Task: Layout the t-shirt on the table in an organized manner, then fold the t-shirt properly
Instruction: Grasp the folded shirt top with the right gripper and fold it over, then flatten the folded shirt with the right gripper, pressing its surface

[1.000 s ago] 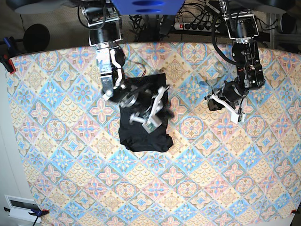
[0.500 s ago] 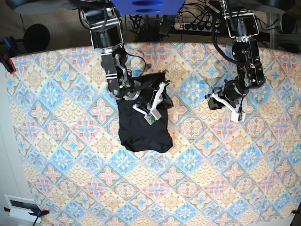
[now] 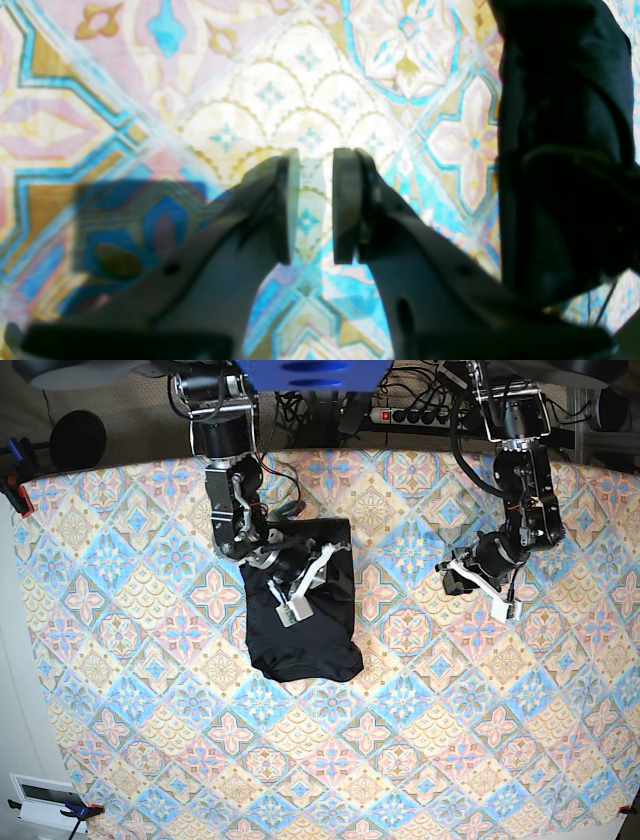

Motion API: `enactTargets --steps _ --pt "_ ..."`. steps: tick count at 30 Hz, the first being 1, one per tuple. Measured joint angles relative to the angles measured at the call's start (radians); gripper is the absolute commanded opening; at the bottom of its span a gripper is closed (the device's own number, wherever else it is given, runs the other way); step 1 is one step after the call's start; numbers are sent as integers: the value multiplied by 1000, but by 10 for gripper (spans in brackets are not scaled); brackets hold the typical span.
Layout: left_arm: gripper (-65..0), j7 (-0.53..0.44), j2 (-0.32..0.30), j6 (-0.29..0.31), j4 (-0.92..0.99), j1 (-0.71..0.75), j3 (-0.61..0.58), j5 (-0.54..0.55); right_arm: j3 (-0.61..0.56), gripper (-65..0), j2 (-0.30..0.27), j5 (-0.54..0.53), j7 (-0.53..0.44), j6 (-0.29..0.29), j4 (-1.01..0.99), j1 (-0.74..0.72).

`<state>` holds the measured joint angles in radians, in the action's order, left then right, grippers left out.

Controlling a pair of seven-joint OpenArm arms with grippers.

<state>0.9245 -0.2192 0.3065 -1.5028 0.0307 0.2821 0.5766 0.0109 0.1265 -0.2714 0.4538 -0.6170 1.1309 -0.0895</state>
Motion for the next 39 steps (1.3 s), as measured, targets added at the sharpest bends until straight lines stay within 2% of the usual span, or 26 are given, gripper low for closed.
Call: enactTargets --steps 4,7,10,13,18,25,31,35,39 --pt "-545 0 -1 0 0 0 0 0 48 -650 -39 -17 -7 -3 2 -1" --pt "-545 0 1 0 0 -4 0 0 82 -650 -48 -25 -46 2 8 21" --pt "-545 0 1 0 0 -19 0 0 102 -650 -53 -27 -42 -14 8 23" --pt "-545 -3 0 0 -2 -26 0 0 103 -650 -102 -36 -44 -32 8 21" --pt "-545 0 0 0 -2 -24 0 0 111 -650 -193 -52 -62 -27 8 18" --pt "-545 0 3 0 -2 -25 0 -1 115 -650 -236 -71 -33 -26 20 18" --pt "-545 0 3 -1 -2 -25 -2 -2 109 -650 -241 -13 75 29 147 35" --pt "-545 0 3 0 -2 -25 -2 0 19 -650 -223 22 98 67 190 39" --pt "-545 0 3 0 -2 -26 -2 0 -24 -650 -171 37 127 65 192 41"
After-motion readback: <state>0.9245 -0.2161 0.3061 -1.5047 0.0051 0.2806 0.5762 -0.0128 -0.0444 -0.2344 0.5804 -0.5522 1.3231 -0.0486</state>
